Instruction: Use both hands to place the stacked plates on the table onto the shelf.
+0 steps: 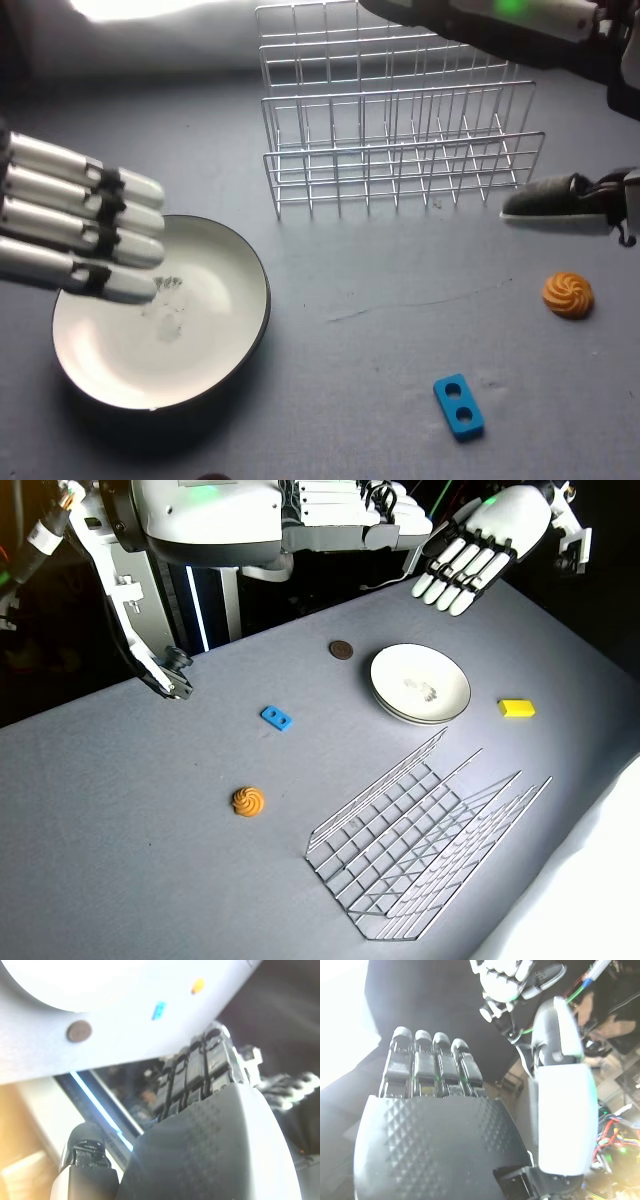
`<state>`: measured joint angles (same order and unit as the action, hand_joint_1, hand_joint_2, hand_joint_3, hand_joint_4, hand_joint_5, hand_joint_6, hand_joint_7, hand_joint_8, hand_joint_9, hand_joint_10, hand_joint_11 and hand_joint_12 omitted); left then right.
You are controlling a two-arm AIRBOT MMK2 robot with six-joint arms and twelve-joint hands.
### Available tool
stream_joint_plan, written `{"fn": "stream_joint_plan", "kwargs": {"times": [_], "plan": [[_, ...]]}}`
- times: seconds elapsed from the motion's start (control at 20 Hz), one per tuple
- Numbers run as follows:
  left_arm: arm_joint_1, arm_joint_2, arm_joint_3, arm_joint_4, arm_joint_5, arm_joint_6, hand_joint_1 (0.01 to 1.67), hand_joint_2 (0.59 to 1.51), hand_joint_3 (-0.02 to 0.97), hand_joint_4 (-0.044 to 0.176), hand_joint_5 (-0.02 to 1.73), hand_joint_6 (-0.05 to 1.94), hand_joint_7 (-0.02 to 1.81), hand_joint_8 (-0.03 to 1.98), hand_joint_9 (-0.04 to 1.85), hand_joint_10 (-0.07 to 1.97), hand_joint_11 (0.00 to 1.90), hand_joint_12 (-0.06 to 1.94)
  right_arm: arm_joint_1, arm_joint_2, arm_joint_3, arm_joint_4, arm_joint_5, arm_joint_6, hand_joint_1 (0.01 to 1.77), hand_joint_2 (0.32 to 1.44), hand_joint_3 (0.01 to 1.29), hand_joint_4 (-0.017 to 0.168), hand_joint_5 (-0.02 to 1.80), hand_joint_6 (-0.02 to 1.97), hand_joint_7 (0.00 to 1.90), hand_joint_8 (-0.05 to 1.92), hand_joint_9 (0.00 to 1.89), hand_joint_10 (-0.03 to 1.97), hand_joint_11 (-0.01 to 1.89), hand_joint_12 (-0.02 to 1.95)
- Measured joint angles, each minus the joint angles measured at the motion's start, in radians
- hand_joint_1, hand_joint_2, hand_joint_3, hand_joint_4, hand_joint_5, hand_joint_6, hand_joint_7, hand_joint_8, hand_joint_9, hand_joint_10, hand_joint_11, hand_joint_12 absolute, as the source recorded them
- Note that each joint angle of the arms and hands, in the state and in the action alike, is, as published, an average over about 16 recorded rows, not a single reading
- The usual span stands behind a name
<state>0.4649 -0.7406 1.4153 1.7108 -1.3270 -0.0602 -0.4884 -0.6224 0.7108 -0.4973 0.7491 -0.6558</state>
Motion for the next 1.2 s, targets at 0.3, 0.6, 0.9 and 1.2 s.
{"fn": "stream_joint_plan", "kwargs": {"times": [0.3, 0.6, 0.9, 1.2], "plan": [[0.171, -0.049, 0.047, -0.064, 0.021, 0.072, 0.02, 1.139, 0.021, 0.002, 0.02, 0.0, 0.02, -0.01, 0.02, -0.01, 0.02, 0.0, -0.002, -0.001, -0.005, 0.024, -0.005, -0.034, 1.01, 1.03, 0.02, 0.0, 0.01, 0.0, 0.01, 0.0, 0.02, -0.01, 0.02, 0.04], [0.341, -0.093, 0.093, -0.152, 0.044, 0.159, 0.02, 1.142, 0.021, 0.002, 0.02, 0.0, 0.02, -0.01, 0.02, -0.01, 0.02, 0.01, -0.006, -0.001, -0.005, 0.025, -0.006, -0.039, 1.06, 1.03, 0.02, 0.0, 0.01, 0.0, 0.01, 0.0, 0.02, -0.01, 0.02, 0.08], [0.441, -0.13, 0.126, -0.214, 0.072, 0.212, 0.02, 1.144, 0.022, 0.002, 0.02, 0.0, 0.01, -0.01, 0.02, -0.01, 0.02, 0.01, -0.01, -0.001, -0.005, 0.026, 0.0, -0.056, 1.06, 1.03, 0.02, 0.0, 0.02, 0.0, 0.01, 0.0, 0.02, -0.01, 0.02, 0.07], [0.477, -0.155, 0.144, -0.24, 0.107, 0.231, 0.02, 1.145, 0.021, 0.002, 0.02, 0.0, 0.01, -0.01, 0.02, -0.01, 0.02, 0.01, -0.019, -0.001, -0.005, 0.025, 0.017, -0.084, 1.02, 1.04, 0.02, 0.0, 0.02, 0.0, 0.01, 0.0, 0.02, -0.01, 0.03, 0.05]]}}
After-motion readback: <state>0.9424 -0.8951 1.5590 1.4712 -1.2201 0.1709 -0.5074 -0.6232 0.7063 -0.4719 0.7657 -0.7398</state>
